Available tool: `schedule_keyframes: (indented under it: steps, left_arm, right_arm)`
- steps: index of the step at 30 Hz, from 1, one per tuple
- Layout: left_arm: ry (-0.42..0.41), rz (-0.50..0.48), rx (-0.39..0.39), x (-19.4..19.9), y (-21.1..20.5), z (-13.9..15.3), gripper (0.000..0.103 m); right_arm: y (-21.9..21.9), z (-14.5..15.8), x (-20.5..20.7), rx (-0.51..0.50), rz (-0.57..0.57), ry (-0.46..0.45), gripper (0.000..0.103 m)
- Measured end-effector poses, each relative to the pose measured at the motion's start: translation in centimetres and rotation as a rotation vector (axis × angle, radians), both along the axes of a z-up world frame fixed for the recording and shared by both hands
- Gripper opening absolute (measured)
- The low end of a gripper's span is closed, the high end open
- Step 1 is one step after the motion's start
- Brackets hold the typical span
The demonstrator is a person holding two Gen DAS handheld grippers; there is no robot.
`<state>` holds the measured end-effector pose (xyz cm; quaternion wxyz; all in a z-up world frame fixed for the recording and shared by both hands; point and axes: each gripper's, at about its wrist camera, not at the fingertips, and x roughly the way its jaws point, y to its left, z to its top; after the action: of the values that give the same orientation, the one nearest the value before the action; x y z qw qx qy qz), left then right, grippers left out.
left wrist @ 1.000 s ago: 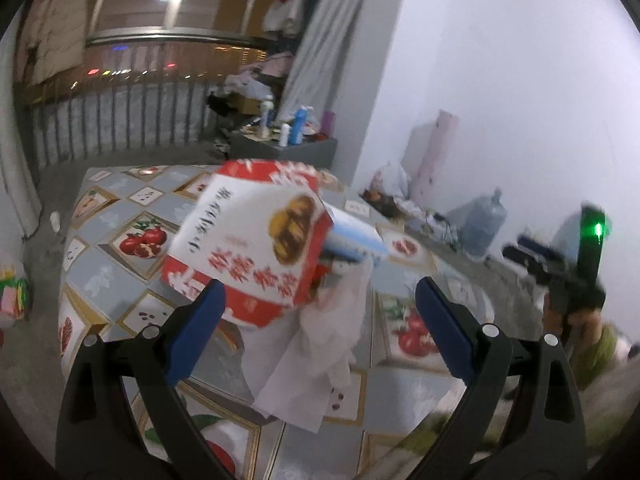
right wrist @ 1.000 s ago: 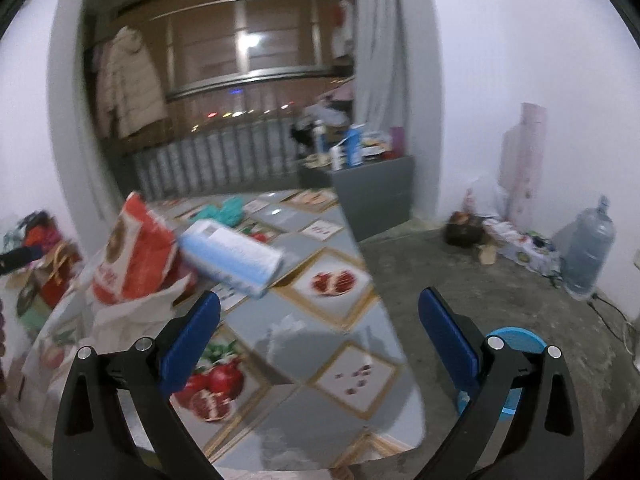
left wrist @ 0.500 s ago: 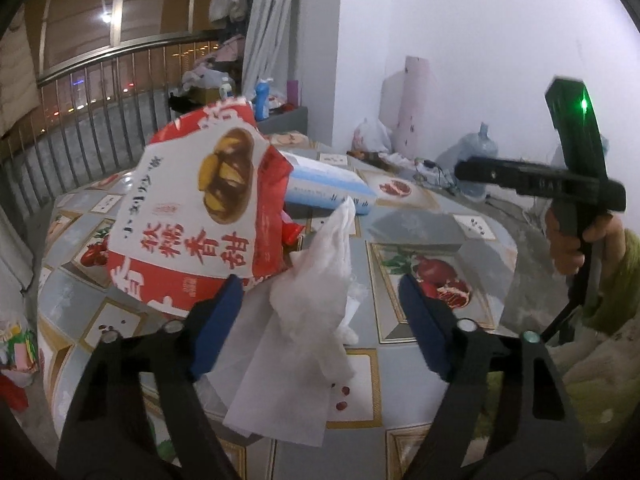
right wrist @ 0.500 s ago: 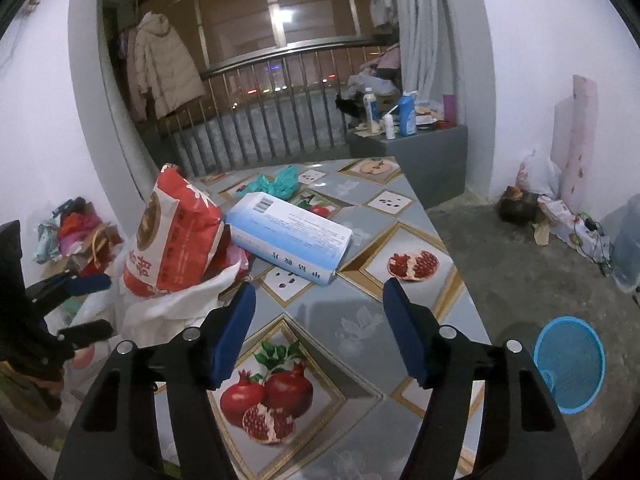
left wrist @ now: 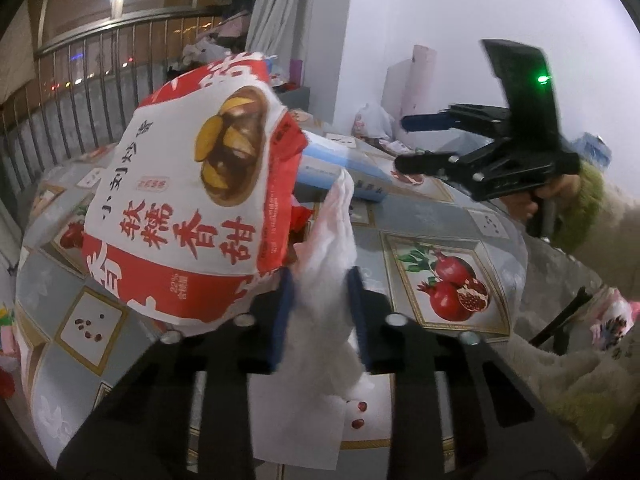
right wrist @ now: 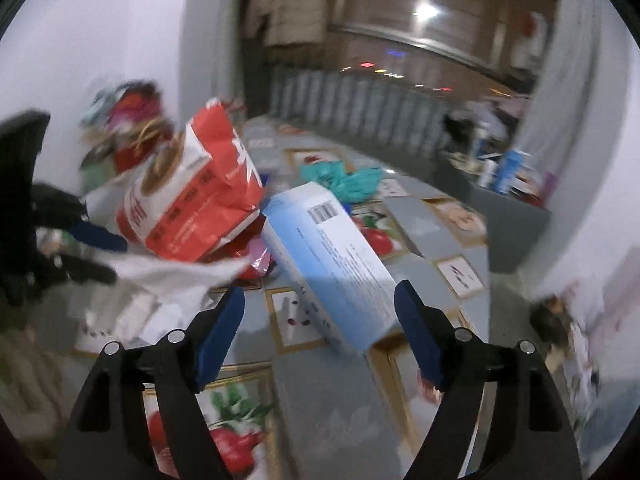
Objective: Collect trash
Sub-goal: 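Grasp the white tissue with the left tool while the right tool grasps the white-and-blue box, then gather more white tissue into the left tool while the right tool holds the box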
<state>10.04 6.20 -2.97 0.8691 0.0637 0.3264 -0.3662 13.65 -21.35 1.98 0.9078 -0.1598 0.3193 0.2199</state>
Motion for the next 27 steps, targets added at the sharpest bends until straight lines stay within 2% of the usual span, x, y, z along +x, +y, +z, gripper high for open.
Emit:
schedule_keyframes:
  steps: [2,6,11,18,20,27]
  left_arm:
    - [0.021,0.011,-0.021,0.3,0.4,-0.1,0.008]
    - [0.028,0.019,-0.037,0.4,0.9,0.4,0.005]
    - [0.025,0.032,-0.018,0.6,0.8,0.6,0.005]
    - [0.019,0.047,0.006,0.9,0.8,1.0,0.004]
    - [0.016,0.052,0.010,1.0,0.9,1.1,0.004]
    - [0.007,0.065,0.010,0.9,1.1,1.3,0.004]
  right_arm:
    - [0.1,-0.6,1.8,-0.021,0.033,0.011,0.085]
    - [-0.1,-1.6,5.0,-0.036,0.082,0.037,0.088]
    - [0.5,-3.5,8.5,-0.055,0.118,0.080,0.090]
    - [0.7,-4.5,9.1,-0.065,0.140,0.107,0.090]
    - [0.4,-4.5,8.7,-0.060,0.130,0.118,0.077]
    - [-0.8,-4.5,7.2,-0.042,0.086,0.172,0.077]
